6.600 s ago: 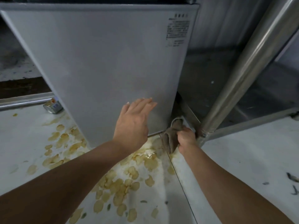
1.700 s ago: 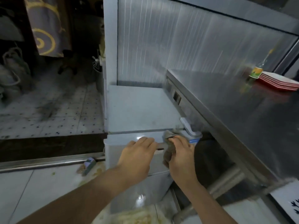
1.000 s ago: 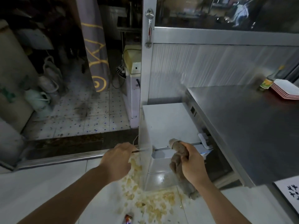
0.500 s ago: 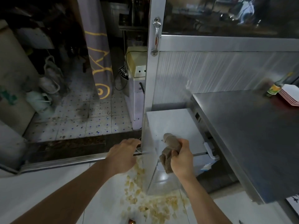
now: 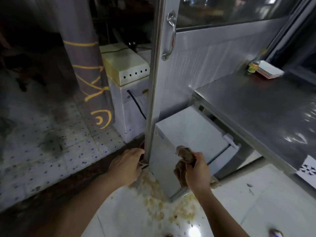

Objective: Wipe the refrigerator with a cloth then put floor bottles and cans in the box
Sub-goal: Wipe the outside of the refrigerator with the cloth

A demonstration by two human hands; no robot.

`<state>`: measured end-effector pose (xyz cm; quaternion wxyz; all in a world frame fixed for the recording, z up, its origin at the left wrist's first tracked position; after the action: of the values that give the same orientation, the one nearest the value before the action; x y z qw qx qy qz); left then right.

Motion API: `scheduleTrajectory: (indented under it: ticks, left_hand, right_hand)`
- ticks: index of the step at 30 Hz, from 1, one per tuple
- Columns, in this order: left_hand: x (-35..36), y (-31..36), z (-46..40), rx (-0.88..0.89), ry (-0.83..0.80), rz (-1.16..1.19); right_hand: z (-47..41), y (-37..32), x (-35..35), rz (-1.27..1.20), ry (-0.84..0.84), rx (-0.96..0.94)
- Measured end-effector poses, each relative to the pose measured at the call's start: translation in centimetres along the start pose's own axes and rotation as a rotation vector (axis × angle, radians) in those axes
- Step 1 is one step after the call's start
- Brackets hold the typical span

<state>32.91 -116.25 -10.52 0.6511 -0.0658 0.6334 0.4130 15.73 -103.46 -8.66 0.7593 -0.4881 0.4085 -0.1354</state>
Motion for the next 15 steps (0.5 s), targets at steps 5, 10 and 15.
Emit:
scheduleTrajectory:
  ticks: [5,10,15]
  left_hand:
    - [-1.7,-3.3,-2.2,0.064,-0.056,0.011]
    - [-2.4,-4.2,-6.5,0.153,-0.099,-0.017]
    - [-2.4,-6.3,-11.6,0.206,-0.085,-0.031]
  right_hand:
    - [-0.2,-0.2,3.0,-0.022,0.123,0.077]
    - [-2.5,-0.7,5.8,-0.174,0.16,0.149]
    - [-7.8,0.2,9.7,-0.117,0.208,0.13]
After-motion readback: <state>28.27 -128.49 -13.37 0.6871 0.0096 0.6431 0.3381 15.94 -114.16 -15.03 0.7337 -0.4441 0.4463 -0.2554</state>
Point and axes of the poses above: each hand's wrist, its own z-axis away from the middle knuckle, its own x-axis out of the palm, y = z × x, the point moved 4 cm from there along -z, towards the middle knuckle, and after that the axes turned 7 degrees about x, right-handed, at the moved point
